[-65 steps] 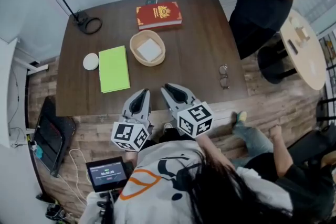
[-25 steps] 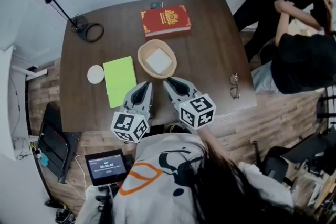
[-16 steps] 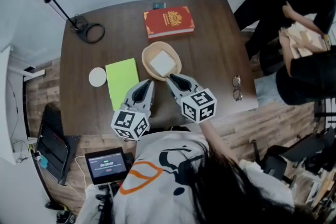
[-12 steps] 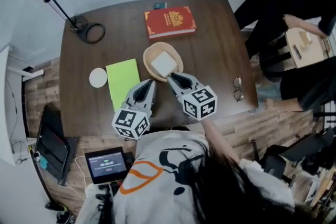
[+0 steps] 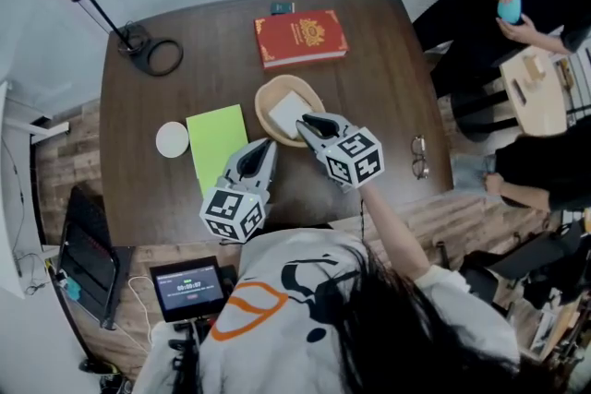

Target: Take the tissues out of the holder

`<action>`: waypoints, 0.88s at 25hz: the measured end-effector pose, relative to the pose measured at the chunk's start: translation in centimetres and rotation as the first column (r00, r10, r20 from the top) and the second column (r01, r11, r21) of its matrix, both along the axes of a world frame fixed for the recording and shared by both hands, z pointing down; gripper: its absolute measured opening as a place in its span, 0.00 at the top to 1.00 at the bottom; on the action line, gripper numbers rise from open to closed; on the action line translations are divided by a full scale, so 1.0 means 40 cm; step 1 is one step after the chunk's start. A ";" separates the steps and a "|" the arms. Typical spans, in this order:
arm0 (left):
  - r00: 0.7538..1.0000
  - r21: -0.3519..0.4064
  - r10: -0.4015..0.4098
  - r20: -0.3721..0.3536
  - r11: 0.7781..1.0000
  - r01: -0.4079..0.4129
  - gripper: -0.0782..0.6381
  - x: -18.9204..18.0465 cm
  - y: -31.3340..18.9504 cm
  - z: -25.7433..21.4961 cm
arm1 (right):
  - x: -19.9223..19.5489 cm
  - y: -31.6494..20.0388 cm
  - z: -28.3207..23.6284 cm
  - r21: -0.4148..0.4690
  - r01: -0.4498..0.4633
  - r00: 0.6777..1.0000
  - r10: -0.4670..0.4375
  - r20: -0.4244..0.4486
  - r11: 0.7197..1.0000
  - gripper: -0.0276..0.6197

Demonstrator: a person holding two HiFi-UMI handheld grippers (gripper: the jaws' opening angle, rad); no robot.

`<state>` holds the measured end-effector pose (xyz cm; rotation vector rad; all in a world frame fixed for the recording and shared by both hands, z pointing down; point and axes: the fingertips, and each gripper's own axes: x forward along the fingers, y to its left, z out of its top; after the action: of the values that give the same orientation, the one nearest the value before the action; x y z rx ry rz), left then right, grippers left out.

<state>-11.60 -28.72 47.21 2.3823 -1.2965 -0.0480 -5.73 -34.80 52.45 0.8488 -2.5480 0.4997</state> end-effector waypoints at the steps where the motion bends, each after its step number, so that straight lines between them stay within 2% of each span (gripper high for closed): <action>1: 1.000 0.000 0.000 -0.002 1.000 0.000 0.89 -0.003 -0.004 0.001 | -0.003 -0.008 0.008 -0.012 0.006 1.000 -0.006 -0.001 1.000 0.85; 5: 1.000 -0.002 -0.002 -0.010 1.000 0.002 0.89 -0.018 -0.014 0.005 | -0.020 -0.019 0.053 -0.063 0.083 0.994 -0.087 -0.060 0.995 0.85; 9: 1.000 -0.006 0.000 -0.017 1.000 0.000 0.89 -0.025 -0.019 0.008 | -0.031 -0.029 0.095 -0.090 0.173 0.973 -0.184 -0.140 0.981 0.85; 15: 1.000 -0.009 0.014 -0.019 1.000 -0.014 0.89 -0.017 -0.019 0.014 | -0.032 -0.043 0.150 -0.135 0.242 0.939 -0.267 -0.219 0.961 0.85; 18: 1.000 -0.011 0.018 -0.020 1.000 -0.018 0.89 -0.013 -0.023 0.019 | -0.041 -0.036 0.178 -0.155 0.318 0.897 -0.350 -0.269 0.935 0.82; 22: 1.000 -0.015 0.022 -0.021 1.000 -0.022 0.89 -0.011 -0.022 0.022 | -0.049 -0.028 0.215 -0.168 0.432 0.799 -0.462 -0.385 0.886 0.75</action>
<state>-12.03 -29.60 48.07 2.3766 -1.2568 -0.0564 -7.70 -35.93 61.03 0.2573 -2.2053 0.2240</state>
